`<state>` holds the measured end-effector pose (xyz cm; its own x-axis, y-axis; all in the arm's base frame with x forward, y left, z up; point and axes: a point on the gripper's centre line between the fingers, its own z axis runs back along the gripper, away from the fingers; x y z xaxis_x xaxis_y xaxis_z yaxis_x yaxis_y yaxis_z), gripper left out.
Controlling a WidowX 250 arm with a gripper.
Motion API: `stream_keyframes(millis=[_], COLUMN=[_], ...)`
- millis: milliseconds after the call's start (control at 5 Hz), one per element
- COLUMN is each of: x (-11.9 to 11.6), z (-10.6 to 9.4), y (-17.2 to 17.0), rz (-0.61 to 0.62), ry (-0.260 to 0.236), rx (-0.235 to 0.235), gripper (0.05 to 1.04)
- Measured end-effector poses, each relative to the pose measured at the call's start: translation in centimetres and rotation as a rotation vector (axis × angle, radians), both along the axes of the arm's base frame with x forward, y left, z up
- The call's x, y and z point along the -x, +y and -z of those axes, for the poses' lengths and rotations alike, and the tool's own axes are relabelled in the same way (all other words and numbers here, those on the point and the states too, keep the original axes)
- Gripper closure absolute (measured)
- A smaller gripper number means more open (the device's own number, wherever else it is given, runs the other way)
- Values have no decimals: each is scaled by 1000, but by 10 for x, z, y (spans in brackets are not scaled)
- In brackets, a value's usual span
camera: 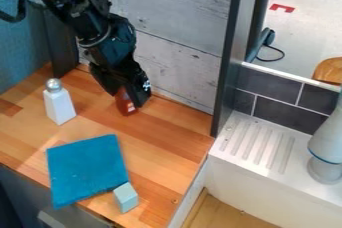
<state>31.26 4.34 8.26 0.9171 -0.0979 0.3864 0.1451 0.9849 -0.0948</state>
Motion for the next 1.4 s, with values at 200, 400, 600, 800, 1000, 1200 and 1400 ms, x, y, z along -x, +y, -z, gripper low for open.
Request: stream_keyframes(millis=[200,400,600,800,1000,1200,1400], x=[5,33,60,82,84,60,53], z=[9,10,10,5,6,58,98], y=[-1,9,39,60,64,36,37], rz=[2,33,20,40,43,-8,-18], ry=[31,60,87,101,108,114,125], rx=[8,-16,-74,-109,-124,-20,-51], gripper=[80,80,80,80,80,80,80])
